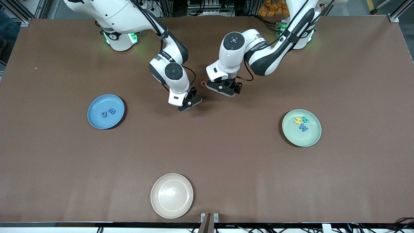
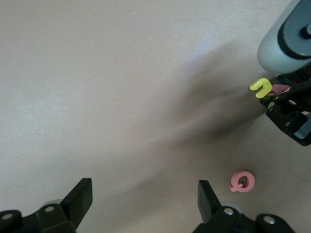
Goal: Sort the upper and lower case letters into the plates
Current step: 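Close the right gripper on the pink m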
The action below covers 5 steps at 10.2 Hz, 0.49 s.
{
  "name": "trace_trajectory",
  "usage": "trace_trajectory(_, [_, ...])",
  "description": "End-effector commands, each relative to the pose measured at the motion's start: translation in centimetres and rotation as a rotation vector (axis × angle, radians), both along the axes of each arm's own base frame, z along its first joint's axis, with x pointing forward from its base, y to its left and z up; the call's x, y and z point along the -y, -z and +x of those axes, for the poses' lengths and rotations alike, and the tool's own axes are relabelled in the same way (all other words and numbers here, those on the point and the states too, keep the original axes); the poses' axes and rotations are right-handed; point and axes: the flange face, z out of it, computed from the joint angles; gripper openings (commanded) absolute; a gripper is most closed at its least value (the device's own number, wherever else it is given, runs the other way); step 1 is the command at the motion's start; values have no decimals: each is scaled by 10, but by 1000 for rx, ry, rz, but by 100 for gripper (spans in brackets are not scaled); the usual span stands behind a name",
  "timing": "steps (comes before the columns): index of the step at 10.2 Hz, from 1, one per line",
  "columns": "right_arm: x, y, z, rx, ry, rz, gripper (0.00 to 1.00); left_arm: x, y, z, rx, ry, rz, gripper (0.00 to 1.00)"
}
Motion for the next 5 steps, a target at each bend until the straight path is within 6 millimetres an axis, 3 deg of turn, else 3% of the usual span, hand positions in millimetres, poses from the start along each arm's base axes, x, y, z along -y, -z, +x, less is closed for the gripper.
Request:
trace_trajectory(1, [9, -8, 9, 13, 16, 0, 18, -4, -6, -4, 23, -8, 19, 95])
trace_trajectory(5, [18, -22, 18, 21, 41, 4, 17, -2, -6, -6, 22, -7, 19, 94])
